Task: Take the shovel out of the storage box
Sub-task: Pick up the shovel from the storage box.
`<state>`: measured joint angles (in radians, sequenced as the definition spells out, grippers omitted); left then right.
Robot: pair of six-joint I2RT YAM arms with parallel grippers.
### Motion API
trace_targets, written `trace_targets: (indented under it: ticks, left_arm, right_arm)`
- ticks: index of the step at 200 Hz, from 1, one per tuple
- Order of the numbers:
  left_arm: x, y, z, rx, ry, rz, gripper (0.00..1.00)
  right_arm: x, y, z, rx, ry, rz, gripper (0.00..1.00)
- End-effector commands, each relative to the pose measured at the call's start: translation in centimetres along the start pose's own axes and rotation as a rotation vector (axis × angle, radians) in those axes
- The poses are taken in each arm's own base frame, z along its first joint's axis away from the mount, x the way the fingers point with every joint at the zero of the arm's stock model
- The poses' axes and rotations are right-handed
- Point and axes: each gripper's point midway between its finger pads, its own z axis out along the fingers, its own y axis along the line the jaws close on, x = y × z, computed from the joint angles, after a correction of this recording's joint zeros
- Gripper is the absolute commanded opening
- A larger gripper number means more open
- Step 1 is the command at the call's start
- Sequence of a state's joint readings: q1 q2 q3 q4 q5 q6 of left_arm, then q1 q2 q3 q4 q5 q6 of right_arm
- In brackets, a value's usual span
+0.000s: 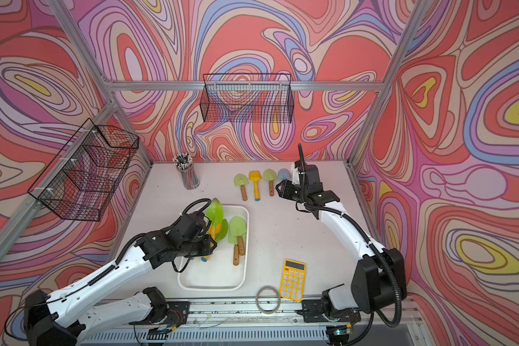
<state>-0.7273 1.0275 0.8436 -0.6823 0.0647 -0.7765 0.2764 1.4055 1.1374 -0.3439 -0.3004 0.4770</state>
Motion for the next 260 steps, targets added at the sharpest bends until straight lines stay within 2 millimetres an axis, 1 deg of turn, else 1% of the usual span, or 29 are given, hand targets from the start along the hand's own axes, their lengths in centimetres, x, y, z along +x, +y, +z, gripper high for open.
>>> trace_targets:
  ticks: [1,22,41,46,52,82,108,120,153,194,231,260]
  left_arm:
    - [-2.6,-3.7,-1.3,0.200,-0.063,0.007,0.00]
    - [-4.1,-5.3,-1.7,0.318,-0.114,-0.038,0.00]
    - [-5.1,-6.4,-2.0,0.398,-0.151,-0.063,0.00]
    - [-5.1,-6.5,-1.9,0.408,-0.148,-0.071,0.00]
    - [-5.7,-7.2,-2.2,0.447,-0.172,-0.074,0.00]
    - [-6.6,-9.1,-2.2,0.573,-0.183,-0.107,0.00]
    - [-7.1,-10.1,-2.1,0.652,-0.191,-0.134,0.00]
    - [-7.4,-10.6,-2.3,0.697,-0.196,-0.148,0.00]
    - [-7.9,-12.1,-3.0,0.823,-0.203,-0.172,0.00]
    - [-8.4,-13.7,-4.5,0.955,-0.212,-0.173,0.00]
    - [-8.5,-14.3,-5.2,0.994,-0.211,-0.159,0.00]
    - [-8.2,-14.8,-5.1,1.026,-0.179,-0.153,0.00]
  right_arm:
    - [0.4,3.3,-0.8,-0.185,0.004,0.043,0.48]
    - [1.1,4.9,-1.3,-0.304,0.015,0.075,0.49]
    - [1.8,6.0,-1.5,-0.390,0.027,0.118,0.50]
    - [1.9,6.2,-1.5,-0.411,0.028,0.129,0.50]
    - [2.1,6.6,-1.5,-0.440,0.033,0.146,0.50]
    - [3.4,9.8,-1.9,-0.601,0.056,0.177,0.53]
    - [4.3,12.6,-2.4,-0.741,0.082,0.180,0.55]
    - [4.5,13.4,-2.7,-0.787,0.089,0.180,0.56]
    - [4.7,14.8,-3.3,-0.857,0.102,0.172,0.57]
    - [4.7,15.6,-3.5,-0.959,0.109,0.221,0.56]
    - [5.0,16.6,-3.2,-1.021,0.122,0.236,0.55]
    - [5.1,17.6,-3.4,-1.062,0.130,0.227,0.54]
